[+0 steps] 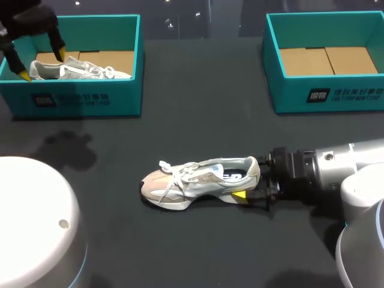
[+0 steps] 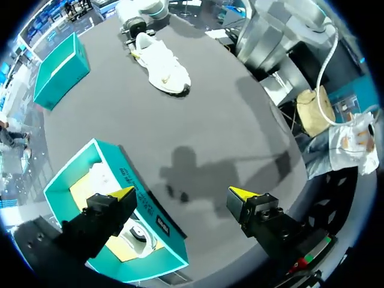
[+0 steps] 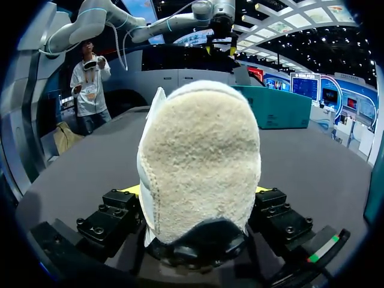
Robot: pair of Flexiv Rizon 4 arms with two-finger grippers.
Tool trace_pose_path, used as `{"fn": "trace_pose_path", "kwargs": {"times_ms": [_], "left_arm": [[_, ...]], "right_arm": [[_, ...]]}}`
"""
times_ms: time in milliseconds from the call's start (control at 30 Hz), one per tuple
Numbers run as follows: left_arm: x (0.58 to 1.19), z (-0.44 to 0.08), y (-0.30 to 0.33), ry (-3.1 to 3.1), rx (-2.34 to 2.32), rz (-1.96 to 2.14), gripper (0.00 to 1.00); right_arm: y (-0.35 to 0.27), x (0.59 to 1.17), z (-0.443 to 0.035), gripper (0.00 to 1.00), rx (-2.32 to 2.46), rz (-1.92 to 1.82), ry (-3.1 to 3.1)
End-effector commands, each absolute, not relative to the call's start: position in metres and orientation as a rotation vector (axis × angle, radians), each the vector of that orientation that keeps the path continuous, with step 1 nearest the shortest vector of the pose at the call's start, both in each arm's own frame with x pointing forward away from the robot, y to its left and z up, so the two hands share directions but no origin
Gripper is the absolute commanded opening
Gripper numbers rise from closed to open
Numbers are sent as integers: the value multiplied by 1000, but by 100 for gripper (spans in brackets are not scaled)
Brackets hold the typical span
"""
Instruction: Take the shoe out of the shoebox, open the shoe tongue, remove and reinsert the insole, then place the shoe into the shoebox
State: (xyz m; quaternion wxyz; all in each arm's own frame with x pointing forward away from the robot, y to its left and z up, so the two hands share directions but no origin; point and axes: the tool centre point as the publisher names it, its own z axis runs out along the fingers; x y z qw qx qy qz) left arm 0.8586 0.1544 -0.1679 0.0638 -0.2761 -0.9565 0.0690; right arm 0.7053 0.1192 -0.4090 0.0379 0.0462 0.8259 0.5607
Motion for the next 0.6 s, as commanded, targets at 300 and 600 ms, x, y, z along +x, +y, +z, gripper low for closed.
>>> {"fn": "trace_pose_path", "kwargs": {"times_ms": [300, 600], "left_arm": [[869, -168, 157, -2874, -780, 252, 100], [799, -178, 135, -3024, -620, 298, 100]], "right_arm": [[117, 705, -410, 0, 143, 1716, 2537], [117, 705, -410, 0, 143, 1716, 2537]]}}
